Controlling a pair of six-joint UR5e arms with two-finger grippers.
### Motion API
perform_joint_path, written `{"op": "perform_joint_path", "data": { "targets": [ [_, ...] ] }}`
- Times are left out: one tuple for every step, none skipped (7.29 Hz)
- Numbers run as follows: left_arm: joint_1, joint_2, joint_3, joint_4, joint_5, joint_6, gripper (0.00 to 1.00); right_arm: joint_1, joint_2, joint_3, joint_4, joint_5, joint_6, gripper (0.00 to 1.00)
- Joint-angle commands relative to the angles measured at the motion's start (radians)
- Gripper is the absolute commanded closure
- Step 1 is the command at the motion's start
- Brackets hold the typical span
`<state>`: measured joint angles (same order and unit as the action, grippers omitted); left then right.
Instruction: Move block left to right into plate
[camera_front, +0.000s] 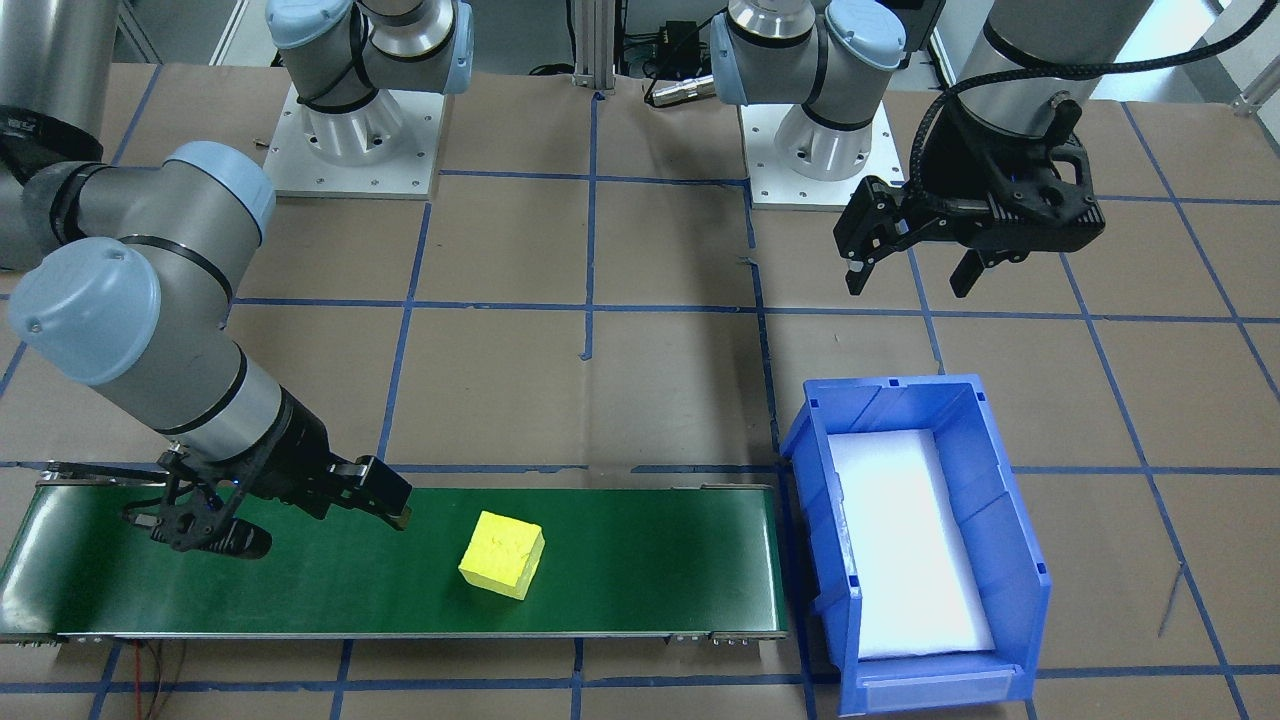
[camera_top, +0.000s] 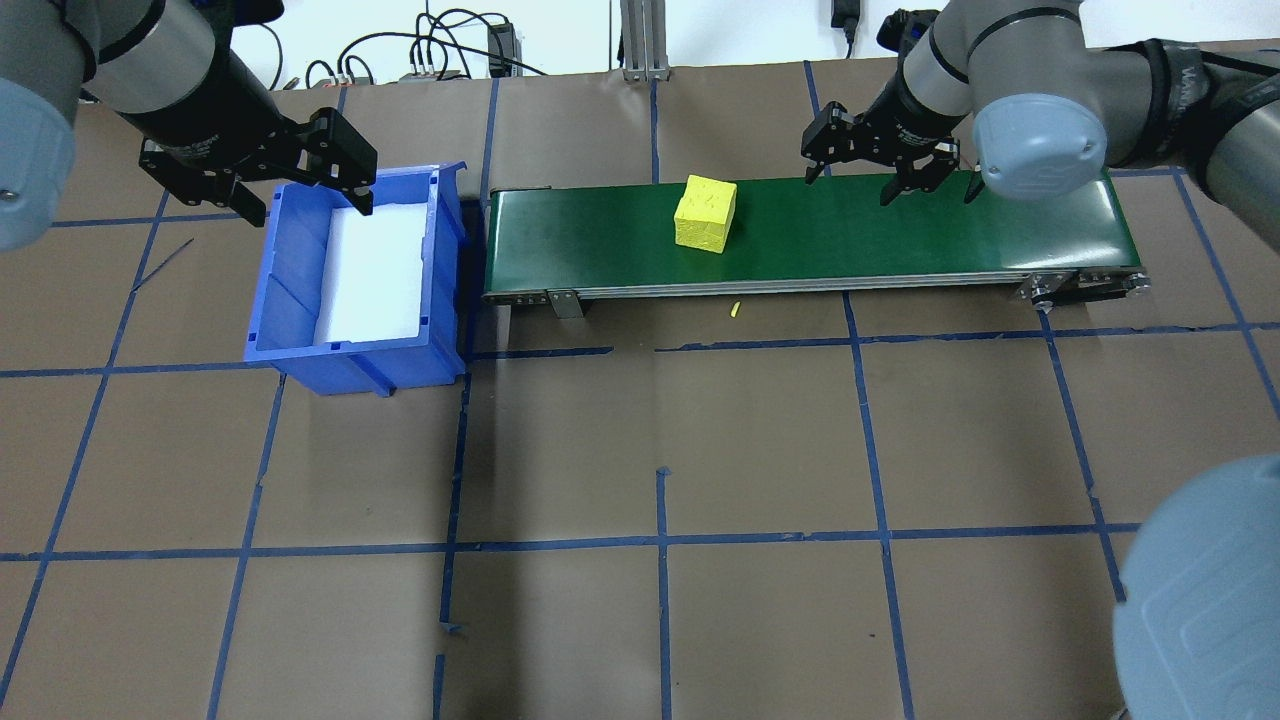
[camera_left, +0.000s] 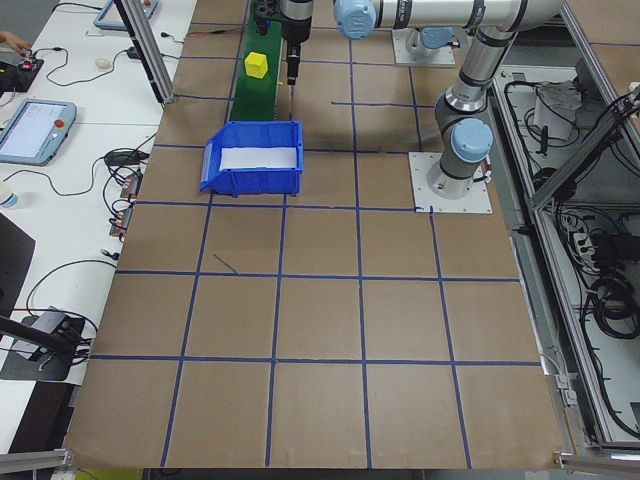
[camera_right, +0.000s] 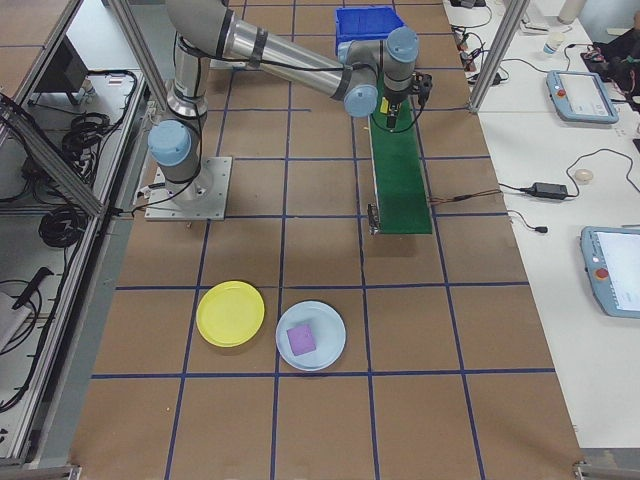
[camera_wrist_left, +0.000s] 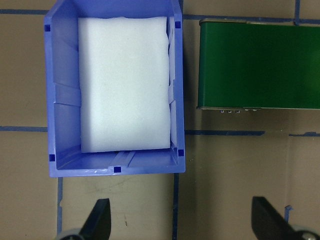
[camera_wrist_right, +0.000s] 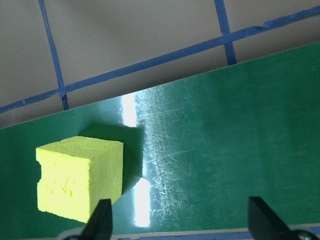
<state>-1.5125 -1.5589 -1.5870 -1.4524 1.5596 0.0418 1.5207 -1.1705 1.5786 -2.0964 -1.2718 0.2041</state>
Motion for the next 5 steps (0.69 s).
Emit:
{"op": "perform_joint_path", "data": {
  "targets": [
    [-0.011, 0.019, 0.002, -0.035, 0.025, -0.008, 0.0, 0.003, 0.026, 0.0, -0.019, 0.052, 0.027, 0.04],
    [-0.014, -0.001, 0.002, -0.033, 0.014, -0.011, 0.0, 0.003, 0.041, 0.0, -0.036, 0.072, 0.073, 0.03],
    [-0.02, 0.011, -0.004, -0.036, 0.008, 0.001, 0.0, 0.003, 0.041, -0.002, -0.042, 0.072, 0.075, 0.03],
    [-0.025, 0.017, -0.004, -0.048, 0.016, 0.001, 0.0, 0.003, 0.043, -0.002, -0.042, 0.072, 0.075, 0.03],
    [-0.04, -0.001, -0.01, -0.099, 0.002, 0.004, 0.0, 0.003, 0.049, -0.002, -0.042, 0.074, 0.075, 0.03]
  ]
}}
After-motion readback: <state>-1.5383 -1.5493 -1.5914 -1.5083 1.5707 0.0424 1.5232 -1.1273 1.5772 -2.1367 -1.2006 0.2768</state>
